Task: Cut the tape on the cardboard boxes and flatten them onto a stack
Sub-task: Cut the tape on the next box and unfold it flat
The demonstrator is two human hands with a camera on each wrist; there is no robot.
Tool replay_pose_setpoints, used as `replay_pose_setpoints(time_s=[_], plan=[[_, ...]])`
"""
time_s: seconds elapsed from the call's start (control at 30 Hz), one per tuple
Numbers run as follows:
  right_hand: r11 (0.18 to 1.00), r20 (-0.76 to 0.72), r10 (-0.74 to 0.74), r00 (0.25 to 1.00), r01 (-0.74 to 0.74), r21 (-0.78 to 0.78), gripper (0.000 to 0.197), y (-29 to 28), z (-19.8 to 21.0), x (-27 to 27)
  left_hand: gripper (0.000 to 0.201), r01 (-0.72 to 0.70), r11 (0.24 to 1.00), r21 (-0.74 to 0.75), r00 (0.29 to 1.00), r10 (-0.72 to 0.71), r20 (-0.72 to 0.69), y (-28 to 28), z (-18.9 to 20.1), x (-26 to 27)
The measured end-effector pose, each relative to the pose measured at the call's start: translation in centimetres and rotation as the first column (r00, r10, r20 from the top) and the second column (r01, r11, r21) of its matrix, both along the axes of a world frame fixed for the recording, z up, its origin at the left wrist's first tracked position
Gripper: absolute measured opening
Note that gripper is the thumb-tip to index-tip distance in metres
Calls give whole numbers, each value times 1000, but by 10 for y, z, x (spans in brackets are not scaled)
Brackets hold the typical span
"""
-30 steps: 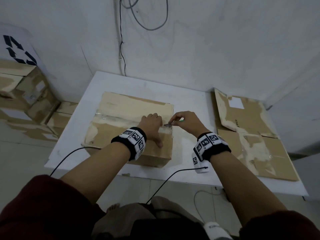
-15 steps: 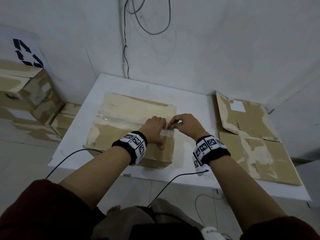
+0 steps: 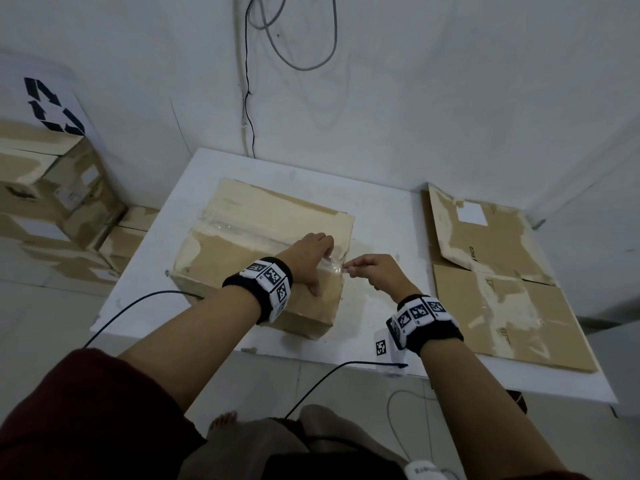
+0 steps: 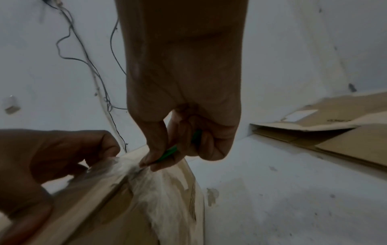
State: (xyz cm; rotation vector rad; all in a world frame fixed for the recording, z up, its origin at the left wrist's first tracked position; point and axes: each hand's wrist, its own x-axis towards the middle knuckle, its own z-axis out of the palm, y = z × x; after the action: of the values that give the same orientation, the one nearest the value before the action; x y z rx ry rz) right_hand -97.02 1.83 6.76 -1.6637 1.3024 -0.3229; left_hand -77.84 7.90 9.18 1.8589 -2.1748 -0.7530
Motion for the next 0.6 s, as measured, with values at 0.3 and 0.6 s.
replay_pose_setpoints(time_s=[0.3, 0.6], plan=[[968, 185, -226, 957, 241, -67, 12, 12, -21, 1, 49, -20, 867, -498, 989, 91, 118, -13, 35, 8], [951, 321, -280, 905, 307, -36, 22, -13, -7, -10, 89, -56, 989, -137, 970, 86, 227, 38, -33, -12]])
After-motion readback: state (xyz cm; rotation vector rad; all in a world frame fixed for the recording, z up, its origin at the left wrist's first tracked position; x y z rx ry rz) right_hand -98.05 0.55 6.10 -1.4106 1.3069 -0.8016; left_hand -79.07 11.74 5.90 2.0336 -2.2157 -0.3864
